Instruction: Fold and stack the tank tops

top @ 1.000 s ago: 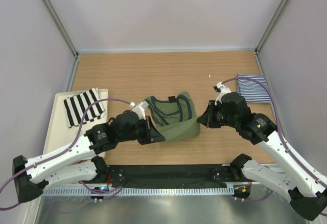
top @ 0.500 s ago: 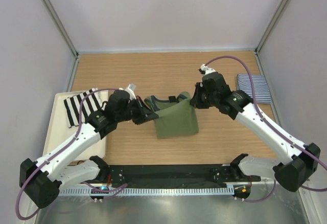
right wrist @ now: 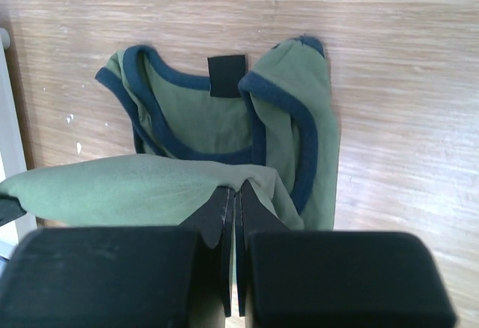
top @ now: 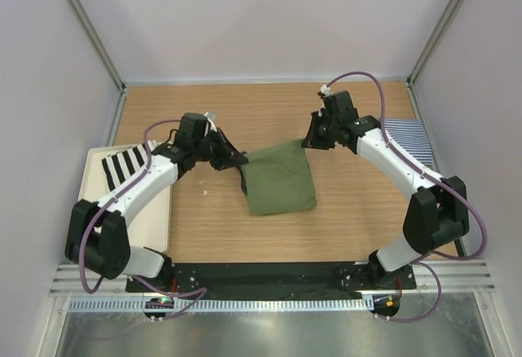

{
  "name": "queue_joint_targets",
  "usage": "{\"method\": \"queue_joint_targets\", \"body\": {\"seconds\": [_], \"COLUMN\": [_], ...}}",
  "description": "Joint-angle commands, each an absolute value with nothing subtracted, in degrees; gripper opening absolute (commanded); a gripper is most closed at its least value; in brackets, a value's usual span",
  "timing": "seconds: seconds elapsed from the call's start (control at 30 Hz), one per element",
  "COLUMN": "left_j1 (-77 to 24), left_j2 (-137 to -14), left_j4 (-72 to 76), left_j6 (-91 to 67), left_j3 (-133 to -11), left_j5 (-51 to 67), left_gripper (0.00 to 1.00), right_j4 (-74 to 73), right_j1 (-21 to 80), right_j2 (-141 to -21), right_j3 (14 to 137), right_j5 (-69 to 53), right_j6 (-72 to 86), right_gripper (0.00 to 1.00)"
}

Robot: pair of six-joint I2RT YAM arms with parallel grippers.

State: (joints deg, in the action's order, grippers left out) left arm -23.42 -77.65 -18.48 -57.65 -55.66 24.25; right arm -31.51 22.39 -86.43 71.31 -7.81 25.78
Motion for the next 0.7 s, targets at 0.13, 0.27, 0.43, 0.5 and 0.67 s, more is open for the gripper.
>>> {"method": "queue_joint_targets", "body": {"seconds": [0.13,0.27,0.43,0.5,0.67], "left_j1": [-19.95,-18.99,-17.58,-17.23,-16.87], "left_j2": [-87.53,-95.60,-104.05,-107.55,-109.95], "left_j4": [-11.52,-10.72,-9.14,-9.05,-9.83], "left_j6": [-55.63,-54.84,-54.76,-54.67,-53.79], "left_j3": [-59.93,-62.84,-66.97,-68.11,-71.45], "left_j5": [28.82,29.27,30.15,29.79,28.57], "left_gripper": [0.00,0.00,0.00,0.06,0.51], "right_j4": [-25.23,-23.82,-22.07,-21.36,-20.48], "right_j1": [21.36,21.27,20.92,20.83,20.39], "right_j2": [-95.43,-100.45,-107.21,-109.33,-112.59], "right_j3": [78.91,81.21,82.62,82.62,83.67], "right_j5": [-10.73,-9.93,-6.95,-5.63,-4.31], "right_j6": [25.31,25.93,26.72,27.59,27.95], "right_gripper": [0.01,0.01,0.02,0.05,0.36]}}
